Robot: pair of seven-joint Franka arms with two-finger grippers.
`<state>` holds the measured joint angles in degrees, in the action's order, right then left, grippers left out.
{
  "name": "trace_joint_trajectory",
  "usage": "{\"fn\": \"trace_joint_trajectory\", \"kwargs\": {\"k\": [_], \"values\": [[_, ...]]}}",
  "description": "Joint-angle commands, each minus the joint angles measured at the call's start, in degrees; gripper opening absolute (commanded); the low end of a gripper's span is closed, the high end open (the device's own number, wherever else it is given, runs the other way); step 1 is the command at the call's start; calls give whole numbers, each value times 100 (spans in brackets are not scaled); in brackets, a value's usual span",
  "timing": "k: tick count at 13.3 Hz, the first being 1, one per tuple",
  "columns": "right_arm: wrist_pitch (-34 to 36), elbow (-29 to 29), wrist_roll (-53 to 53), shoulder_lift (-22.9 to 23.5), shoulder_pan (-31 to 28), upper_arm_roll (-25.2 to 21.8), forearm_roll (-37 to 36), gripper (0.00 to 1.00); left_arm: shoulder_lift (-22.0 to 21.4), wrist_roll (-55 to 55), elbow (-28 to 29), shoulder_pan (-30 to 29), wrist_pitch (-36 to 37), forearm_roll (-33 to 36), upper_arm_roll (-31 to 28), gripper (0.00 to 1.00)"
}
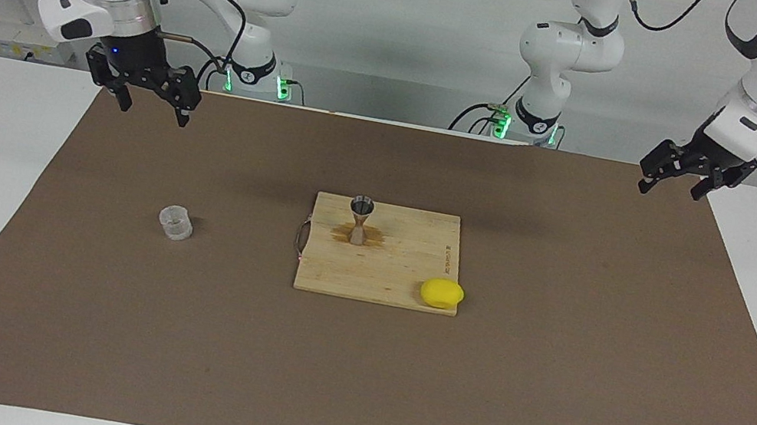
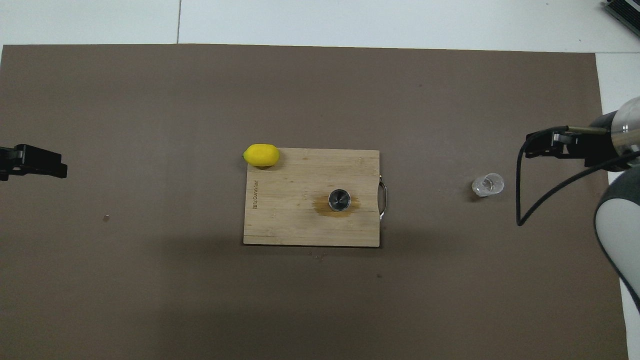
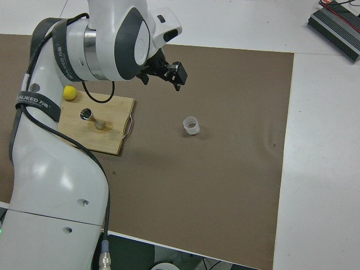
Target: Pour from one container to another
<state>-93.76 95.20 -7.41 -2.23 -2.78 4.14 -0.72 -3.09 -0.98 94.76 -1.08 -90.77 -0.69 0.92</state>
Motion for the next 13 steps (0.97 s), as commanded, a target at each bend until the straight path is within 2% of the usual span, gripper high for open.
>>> {"fn": "trace_joint_trajectory", "kwargs": {"k": [1, 5, 7, 13], "values": [[217, -142, 231, 65, -39, 35, 64, 100, -95, 81, 77, 20, 6, 131, -4, 100], [296, -3, 64, -14, -65, 35, 142, 100, -104, 81, 77, 20, -3, 122, -4, 100], [270, 199, -49, -119, -13, 26, 28, 100, -104, 81, 77, 20, -11, 122, -4, 100], [182, 315, -147, -181, -12, 70, -201, 100, -104, 81, 77, 20, -20, 122, 5, 100]]}}
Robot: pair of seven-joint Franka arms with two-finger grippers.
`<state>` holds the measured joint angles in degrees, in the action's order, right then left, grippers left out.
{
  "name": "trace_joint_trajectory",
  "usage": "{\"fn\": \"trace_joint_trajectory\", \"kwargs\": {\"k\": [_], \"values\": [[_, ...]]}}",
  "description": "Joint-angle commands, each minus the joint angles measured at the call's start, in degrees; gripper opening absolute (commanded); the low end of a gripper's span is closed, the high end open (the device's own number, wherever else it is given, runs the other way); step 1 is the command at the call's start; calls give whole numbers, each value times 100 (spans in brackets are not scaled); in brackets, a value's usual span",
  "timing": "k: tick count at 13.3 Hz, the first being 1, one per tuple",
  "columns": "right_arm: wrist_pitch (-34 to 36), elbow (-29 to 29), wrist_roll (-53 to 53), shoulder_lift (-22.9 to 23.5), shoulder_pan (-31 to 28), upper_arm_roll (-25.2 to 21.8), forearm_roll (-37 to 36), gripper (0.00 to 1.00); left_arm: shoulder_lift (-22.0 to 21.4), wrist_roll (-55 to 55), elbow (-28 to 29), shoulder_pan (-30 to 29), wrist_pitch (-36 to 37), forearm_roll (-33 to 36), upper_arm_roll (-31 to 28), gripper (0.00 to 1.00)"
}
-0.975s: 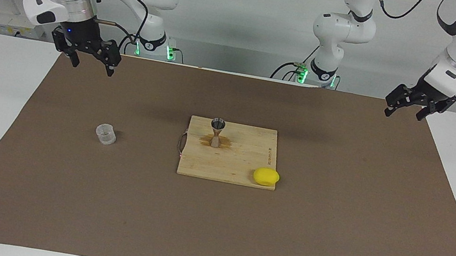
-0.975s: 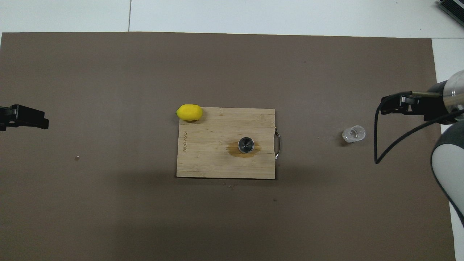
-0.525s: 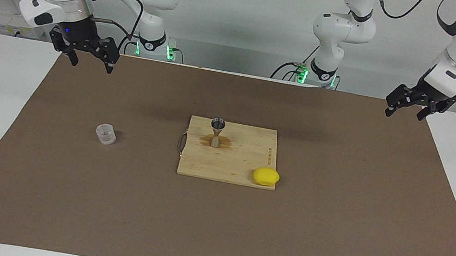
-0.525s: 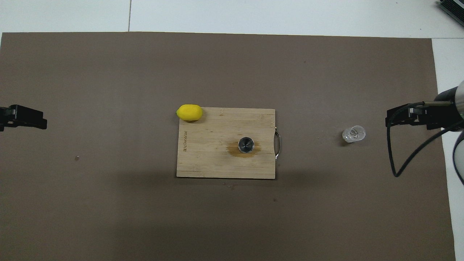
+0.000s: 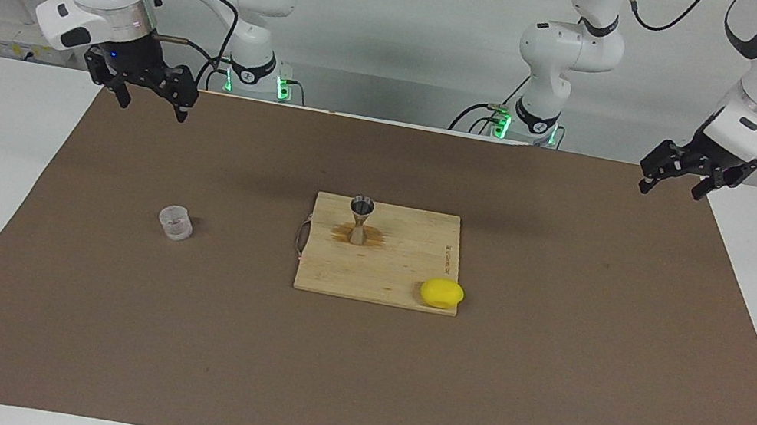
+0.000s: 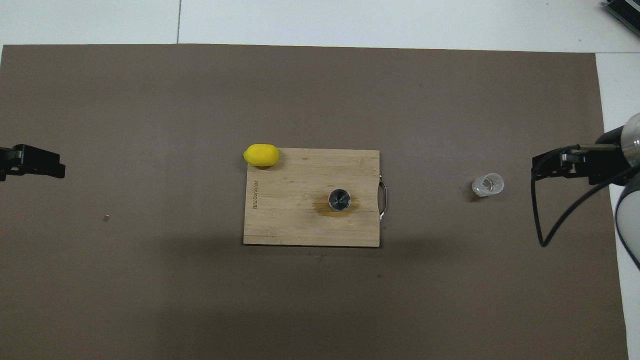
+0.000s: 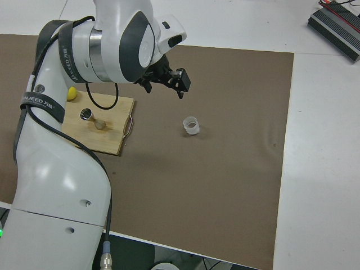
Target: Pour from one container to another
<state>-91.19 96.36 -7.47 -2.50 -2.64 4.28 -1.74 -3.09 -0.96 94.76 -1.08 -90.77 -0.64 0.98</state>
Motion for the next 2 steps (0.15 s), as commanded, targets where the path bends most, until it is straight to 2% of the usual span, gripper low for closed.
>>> {"fn": "trace_joint_trajectory", "kwargs": {"k": [1, 2], "values": [[-74, 190, -123, -154, -26, 55, -90, 100, -104, 87, 77, 29, -20, 117, -2, 100], [-74, 190, -131, -154, -26, 55, -72, 100, -104, 88, 77, 20, -29, 117, -2, 100]]}}
